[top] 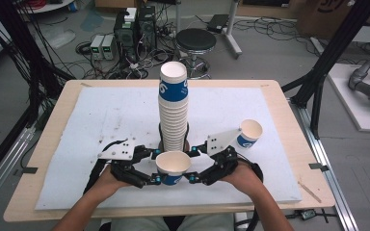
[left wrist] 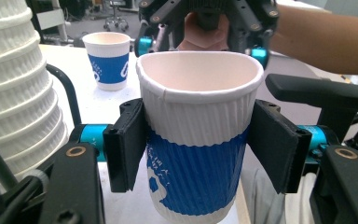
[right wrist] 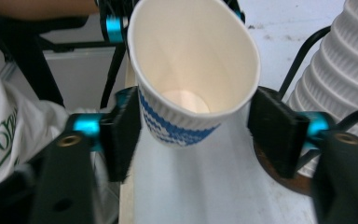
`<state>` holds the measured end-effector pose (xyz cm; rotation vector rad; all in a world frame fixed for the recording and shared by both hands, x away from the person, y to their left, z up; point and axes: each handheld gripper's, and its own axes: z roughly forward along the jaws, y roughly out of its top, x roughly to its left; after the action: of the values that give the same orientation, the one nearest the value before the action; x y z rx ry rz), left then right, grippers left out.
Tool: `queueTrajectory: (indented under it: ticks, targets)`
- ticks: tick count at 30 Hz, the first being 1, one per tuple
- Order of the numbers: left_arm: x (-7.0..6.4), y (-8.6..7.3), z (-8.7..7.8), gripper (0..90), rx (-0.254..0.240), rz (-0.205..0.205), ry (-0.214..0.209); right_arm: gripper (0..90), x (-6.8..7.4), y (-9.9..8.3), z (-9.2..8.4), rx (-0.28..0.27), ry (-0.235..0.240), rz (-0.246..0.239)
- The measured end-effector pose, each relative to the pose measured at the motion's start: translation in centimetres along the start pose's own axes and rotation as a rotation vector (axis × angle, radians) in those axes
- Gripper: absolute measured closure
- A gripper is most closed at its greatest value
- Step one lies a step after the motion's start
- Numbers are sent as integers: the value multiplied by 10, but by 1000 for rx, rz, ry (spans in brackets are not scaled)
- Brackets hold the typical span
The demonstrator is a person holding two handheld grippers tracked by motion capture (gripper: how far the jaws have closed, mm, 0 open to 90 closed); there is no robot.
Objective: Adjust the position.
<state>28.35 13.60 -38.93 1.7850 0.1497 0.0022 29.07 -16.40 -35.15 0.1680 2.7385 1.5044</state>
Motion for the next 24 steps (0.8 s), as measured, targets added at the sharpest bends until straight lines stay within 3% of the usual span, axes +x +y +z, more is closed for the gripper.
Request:
queueTrajectory:
  ticks: [4, 7, 16, 21, 24]
  targets:
    - [2, -3, -5, 375, -18, -8, 20, 216, 1, 1, -2, -36, -15, 18]
    - [2, -4, -16, 375, -42, -4, 56, 216, 1, -1, -8, -56, -34, 24]
    - [6, -8, -53, 374, -125, 6, 238, 211, 2, -22, -26, -142, -135, 70]
    - [10, -11, -72, 373, -154, 0, 333, 212, 1, -34, -35, -162, -196, 94]
    - [12, -12, -81, 371, -163, -4, 375, 211, 1, -43, -41, -158, -256, 115]
